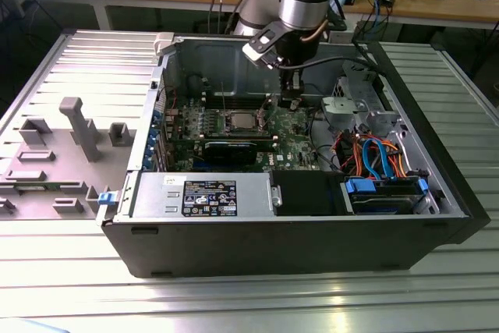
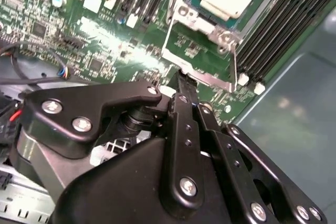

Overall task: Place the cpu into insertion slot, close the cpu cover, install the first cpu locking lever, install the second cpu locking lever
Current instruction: 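Close the cpu cover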

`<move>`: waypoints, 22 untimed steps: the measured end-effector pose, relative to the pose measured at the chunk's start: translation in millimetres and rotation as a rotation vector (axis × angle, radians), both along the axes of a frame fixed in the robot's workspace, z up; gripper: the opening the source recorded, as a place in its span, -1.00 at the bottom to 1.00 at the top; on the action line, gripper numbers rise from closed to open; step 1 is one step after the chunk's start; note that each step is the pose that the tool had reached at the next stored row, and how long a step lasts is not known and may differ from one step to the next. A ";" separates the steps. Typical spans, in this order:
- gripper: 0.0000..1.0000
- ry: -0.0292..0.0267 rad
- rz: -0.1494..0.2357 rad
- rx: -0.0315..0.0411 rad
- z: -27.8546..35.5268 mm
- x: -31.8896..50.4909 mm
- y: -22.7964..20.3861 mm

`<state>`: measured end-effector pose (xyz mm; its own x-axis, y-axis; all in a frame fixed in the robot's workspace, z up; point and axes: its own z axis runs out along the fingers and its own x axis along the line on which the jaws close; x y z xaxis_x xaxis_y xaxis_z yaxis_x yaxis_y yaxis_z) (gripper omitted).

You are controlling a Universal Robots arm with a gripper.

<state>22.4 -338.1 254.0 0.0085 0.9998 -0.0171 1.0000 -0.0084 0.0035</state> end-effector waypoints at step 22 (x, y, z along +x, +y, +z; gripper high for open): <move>-0.79 0.0015 0.030 0.0154 -34.7 -83.3 0.6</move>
<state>-60.9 -337.6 219.2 -0.0220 0.9998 -0.0017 0.9998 0.0220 0.0021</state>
